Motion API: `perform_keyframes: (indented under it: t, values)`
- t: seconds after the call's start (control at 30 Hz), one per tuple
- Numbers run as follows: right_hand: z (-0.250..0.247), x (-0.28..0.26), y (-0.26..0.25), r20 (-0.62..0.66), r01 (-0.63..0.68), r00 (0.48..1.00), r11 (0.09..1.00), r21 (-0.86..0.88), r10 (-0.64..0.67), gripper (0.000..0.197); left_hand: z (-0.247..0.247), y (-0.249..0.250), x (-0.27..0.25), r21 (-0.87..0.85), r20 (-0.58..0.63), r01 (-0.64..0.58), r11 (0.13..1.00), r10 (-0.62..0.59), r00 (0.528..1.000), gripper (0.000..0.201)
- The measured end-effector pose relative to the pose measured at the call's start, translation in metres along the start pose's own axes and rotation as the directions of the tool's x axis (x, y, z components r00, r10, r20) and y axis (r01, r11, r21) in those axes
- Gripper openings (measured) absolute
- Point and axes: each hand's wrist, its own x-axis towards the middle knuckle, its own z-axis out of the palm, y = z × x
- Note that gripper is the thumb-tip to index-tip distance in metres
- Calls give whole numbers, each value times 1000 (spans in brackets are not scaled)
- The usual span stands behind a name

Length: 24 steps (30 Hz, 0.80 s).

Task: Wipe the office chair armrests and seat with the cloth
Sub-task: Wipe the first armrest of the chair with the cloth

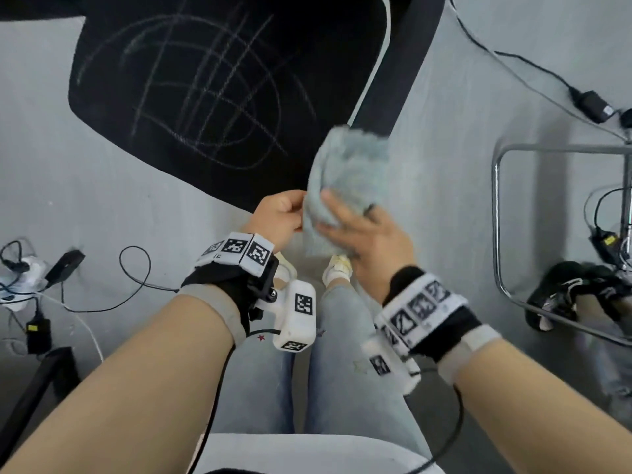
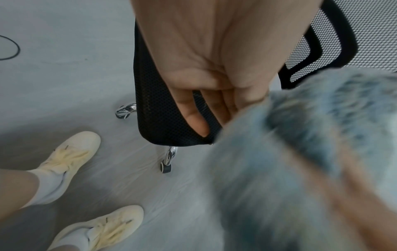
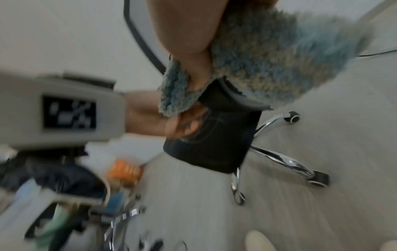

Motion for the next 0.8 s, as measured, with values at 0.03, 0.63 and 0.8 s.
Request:
perform_keyframes:
  t: [0.03, 0.63, 0.8]
  values:
    - [5, -9, 3, 38, 54, 998, 998, -15, -54, 56, 0, 1, 0, -10, 4, -5, 1000, 5, 1000, 25]
    - [-61, 72, 22, -148, -321, 924, 926, 199, 352, 47, 0, 40, 19, -57, 17, -106, 993, 107, 994, 13]
    - [-67, 96, 37, -152, -434, 841, 815, 383, 519, 46, 7, 39, 29, 166, -6, -98, 981, 100, 995, 24]
